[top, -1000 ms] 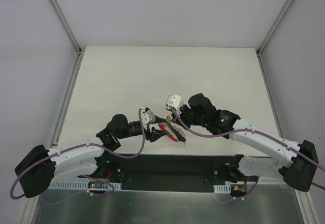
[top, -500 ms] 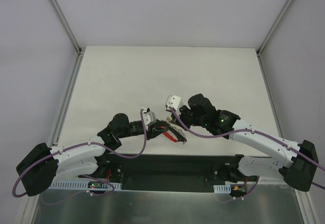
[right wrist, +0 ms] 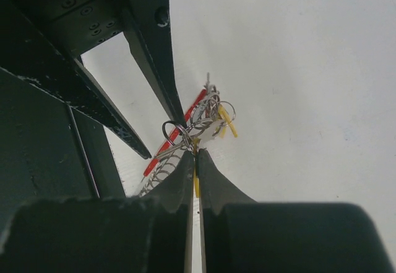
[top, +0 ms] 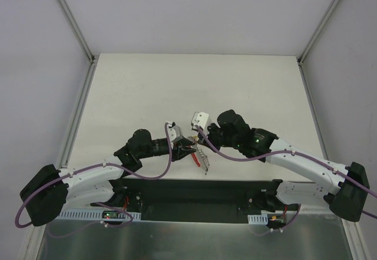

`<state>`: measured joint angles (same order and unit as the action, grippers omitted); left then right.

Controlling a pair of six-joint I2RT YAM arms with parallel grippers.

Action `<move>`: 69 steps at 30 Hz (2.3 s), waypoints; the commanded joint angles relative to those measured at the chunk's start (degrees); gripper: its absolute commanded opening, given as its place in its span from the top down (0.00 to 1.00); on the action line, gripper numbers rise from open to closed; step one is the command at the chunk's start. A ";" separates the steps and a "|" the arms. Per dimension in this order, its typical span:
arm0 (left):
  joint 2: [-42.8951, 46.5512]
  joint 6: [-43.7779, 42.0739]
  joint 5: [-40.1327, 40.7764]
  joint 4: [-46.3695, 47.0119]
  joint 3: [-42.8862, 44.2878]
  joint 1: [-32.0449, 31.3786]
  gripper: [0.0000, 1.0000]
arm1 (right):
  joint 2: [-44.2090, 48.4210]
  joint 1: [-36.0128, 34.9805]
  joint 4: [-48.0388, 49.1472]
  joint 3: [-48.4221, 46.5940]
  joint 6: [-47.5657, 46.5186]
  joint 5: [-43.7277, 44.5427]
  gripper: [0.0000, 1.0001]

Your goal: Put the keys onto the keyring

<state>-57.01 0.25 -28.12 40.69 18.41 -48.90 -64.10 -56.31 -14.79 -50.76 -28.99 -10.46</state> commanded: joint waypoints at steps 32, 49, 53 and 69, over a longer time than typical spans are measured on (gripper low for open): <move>3.22 7.83 6.84 0.71 3.47 0.21 1.00 | 1.87 -3.01 0.73 -0.31 -1.68 10.10 0.99; 6.13 13.63 11.33 2.72 4.26 -0.49 1.00 | 2.22 -5.03 9.15 4.88 6.31 9.75 0.99; 4.64 14.42 11.68 4.31 4.52 -1.63 1.00 | 2.05 -5.12 12.41 5.94 10.27 15.79 0.99; 3.32 3.26 28.21 -23.20 17.26 -3.91 1.00 | 1.52 -5.21 4.86 1.28 12.47 24.09 0.99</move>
<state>-52.69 6.76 -4.49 21.85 30.24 -52.49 -62.33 -62.13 -4.71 -46.94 -15.46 10.68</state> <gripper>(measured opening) 0.008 0.028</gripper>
